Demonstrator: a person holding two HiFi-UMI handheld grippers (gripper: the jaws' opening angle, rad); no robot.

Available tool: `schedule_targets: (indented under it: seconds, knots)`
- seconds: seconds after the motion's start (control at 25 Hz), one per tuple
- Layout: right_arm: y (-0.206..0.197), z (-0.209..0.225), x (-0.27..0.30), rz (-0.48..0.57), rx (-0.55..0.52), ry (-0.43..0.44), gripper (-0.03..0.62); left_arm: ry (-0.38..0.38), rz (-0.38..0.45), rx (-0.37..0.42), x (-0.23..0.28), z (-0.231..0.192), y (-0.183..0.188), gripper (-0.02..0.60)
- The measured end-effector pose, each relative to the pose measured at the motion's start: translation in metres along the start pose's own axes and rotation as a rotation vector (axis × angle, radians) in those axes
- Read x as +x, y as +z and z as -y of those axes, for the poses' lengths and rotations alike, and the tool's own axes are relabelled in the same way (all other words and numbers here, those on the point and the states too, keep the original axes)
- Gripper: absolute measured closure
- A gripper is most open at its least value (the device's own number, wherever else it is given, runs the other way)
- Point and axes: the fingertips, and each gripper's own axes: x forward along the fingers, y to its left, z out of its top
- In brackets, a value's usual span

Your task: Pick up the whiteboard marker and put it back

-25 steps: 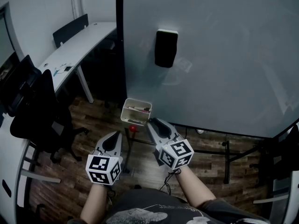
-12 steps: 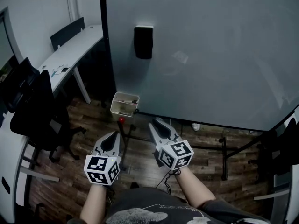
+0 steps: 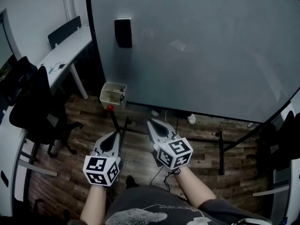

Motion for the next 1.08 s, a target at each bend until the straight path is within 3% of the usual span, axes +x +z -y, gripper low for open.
schedule_targets:
  seconds: [0.44,1.08]
  knots:
    - [-0.016,-0.029,-0.077,-0.058,-0.07,0.079,0.571,0.035,0.005,-0.027,-0.05,0.06,-0.023,0.569]
    - [-0.03,-0.041,-0.173,-0.073,-0.063,0.084,0.572,0.037,0.012,-0.032,-0.104,0.133,-0.045,0.568]
